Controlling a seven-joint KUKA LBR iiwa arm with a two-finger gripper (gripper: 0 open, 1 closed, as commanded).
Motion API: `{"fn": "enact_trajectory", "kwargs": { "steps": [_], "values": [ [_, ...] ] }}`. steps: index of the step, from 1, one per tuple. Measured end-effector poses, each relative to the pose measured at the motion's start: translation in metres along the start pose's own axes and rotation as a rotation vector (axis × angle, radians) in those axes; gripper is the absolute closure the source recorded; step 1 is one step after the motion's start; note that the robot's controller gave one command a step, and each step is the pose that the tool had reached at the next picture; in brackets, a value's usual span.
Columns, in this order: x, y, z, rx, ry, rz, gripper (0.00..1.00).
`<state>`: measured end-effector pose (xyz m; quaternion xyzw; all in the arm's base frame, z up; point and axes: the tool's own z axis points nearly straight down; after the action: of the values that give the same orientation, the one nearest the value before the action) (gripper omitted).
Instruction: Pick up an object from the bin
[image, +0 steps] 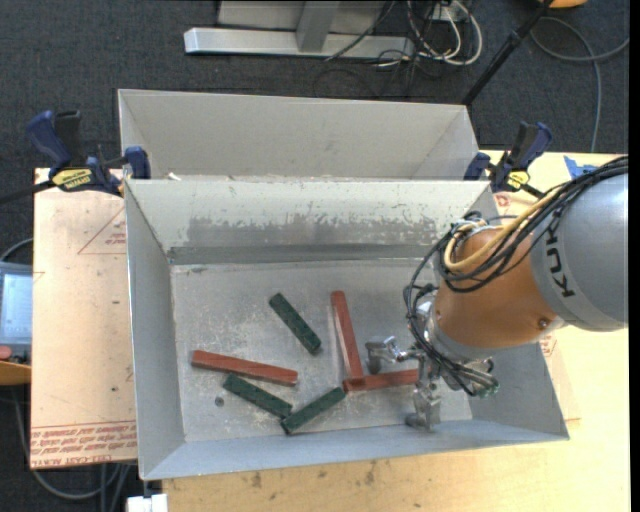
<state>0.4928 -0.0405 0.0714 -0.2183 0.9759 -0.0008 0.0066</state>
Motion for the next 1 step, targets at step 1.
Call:
{"fn": "enact_trajectory", "kwargs": {
  "steps": [1],
  "values": [
    [-0.0028,-0.0005,-0.0009,-0.002,0.003,0.001,0.0]
  ]
}}
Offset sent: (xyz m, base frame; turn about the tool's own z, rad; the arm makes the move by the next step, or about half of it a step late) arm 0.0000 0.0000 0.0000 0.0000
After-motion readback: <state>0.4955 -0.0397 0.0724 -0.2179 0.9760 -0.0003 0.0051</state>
